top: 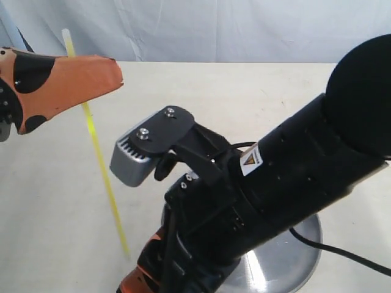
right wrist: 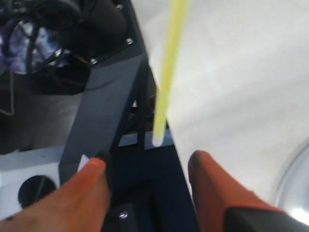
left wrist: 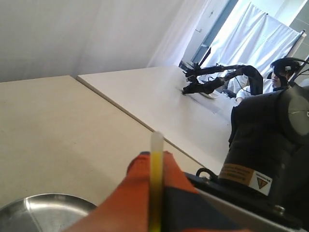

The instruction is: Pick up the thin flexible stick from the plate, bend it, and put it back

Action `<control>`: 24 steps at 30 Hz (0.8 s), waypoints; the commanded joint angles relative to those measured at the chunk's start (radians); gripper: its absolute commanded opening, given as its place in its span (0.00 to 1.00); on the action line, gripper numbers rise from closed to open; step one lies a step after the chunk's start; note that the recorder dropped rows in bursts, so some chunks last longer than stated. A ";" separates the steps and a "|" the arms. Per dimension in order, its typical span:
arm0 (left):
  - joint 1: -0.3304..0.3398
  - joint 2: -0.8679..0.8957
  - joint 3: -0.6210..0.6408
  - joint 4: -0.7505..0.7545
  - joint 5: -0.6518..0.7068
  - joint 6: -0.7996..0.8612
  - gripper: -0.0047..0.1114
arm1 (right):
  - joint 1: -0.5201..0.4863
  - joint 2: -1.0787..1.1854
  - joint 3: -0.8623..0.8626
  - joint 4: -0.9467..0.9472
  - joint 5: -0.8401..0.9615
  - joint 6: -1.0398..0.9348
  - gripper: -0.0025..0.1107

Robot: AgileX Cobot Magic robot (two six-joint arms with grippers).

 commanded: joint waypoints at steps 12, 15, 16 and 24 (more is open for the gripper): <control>-0.049 0.053 -0.007 -0.018 -0.058 0.009 0.04 | 0.001 0.037 0.001 0.036 -0.292 0.043 0.46; -0.080 0.075 -0.011 -0.018 -0.058 0.009 0.04 | 0.001 0.074 0.001 0.036 -0.303 0.043 0.46; -0.087 0.080 -0.014 -0.018 -0.058 0.009 0.04 | 0.001 0.079 0.001 0.036 -0.288 0.051 0.46; -0.087 0.078 -0.049 -0.018 -0.108 0.053 0.04 | 0.001 -0.057 0.001 0.003 -0.101 0.079 0.46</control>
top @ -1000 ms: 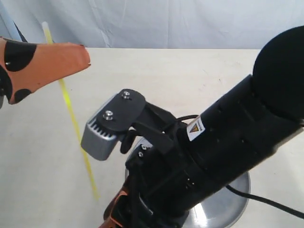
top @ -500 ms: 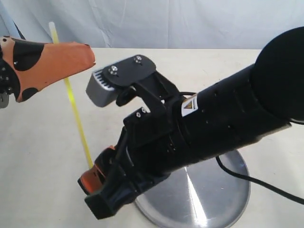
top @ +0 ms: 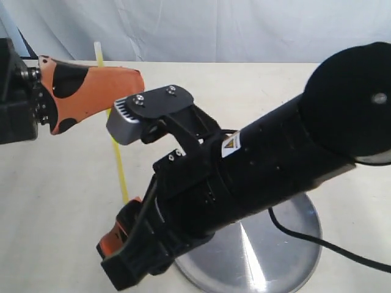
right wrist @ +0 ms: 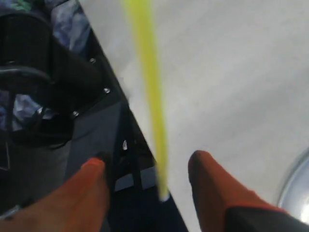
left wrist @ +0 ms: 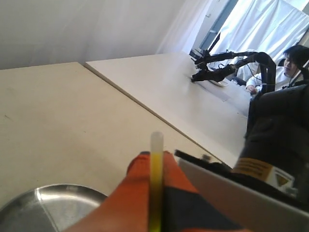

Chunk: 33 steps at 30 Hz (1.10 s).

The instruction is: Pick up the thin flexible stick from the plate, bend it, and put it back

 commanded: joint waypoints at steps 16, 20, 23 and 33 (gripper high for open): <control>-0.010 0.002 -0.039 -0.018 -0.020 -0.028 0.04 | 0.001 -0.080 0.000 -0.360 -0.119 0.375 0.66; -0.010 0.002 -0.039 -0.018 -0.034 -0.028 0.04 | 0.001 -0.035 0.000 -0.267 -0.131 0.286 0.66; -0.010 0.002 -0.039 -0.018 -0.036 -0.028 0.04 | 0.001 -0.017 0.000 -0.197 -0.155 0.251 0.66; -0.011 0.117 -0.039 -0.018 -0.031 0.032 0.04 | 0.001 -0.002 0.000 -0.168 -0.098 0.212 0.03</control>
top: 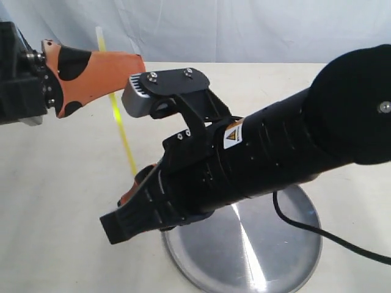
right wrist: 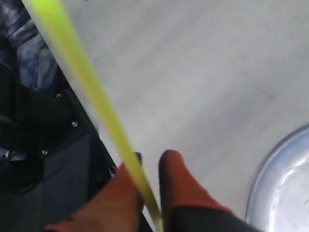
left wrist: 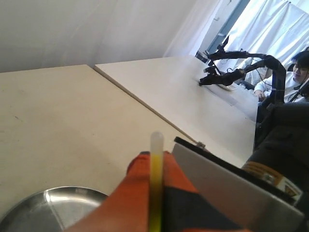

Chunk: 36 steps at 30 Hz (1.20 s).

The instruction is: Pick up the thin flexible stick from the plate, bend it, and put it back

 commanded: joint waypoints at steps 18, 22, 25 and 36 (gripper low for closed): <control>-0.109 0.202 -0.025 -0.017 0.053 0.258 0.04 | -0.001 -0.286 0.000 -0.218 0.140 0.107 0.01; -0.109 0.183 -0.025 -0.017 0.144 0.226 0.04 | -0.001 -0.248 0.000 -0.446 0.168 0.307 0.01; -0.111 0.161 -0.025 -0.017 0.175 0.176 0.04 | -0.001 -0.203 0.000 -0.526 0.154 0.336 0.01; -0.116 0.087 -0.069 -0.017 0.177 0.132 0.04 | -0.001 0.014 0.000 -0.501 0.075 0.333 0.01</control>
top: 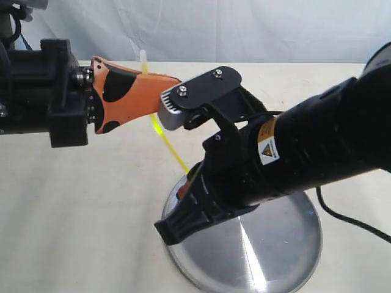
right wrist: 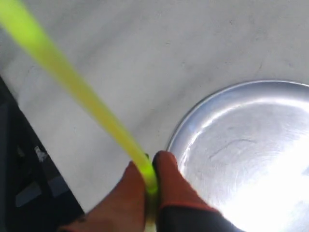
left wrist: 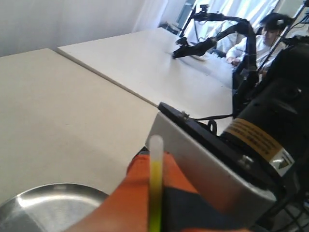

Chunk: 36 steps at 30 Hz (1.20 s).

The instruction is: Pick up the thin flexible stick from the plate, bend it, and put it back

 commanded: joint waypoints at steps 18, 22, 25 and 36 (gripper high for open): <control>-0.017 -0.006 -0.023 0.131 -0.141 -0.031 0.04 | -0.003 -0.209 -0.005 0.330 -0.114 -0.229 0.01; -0.017 -0.006 -0.023 0.063 -0.012 -0.036 0.04 | -0.003 -0.191 -0.005 0.136 -0.125 -0.123 0.01; -0.017 -0.006 -0.023 -0.013 0.075 -0.036 0.04 | -0.003 -0.139 -0.005 0.022 -0.118 0.018 0.01; -0.017 -0.006 -0.025 0.039 -0.073 -0.034 0.04 | -0.003 -0.073 -0.003 0.219 -0.104 -0.143 0.01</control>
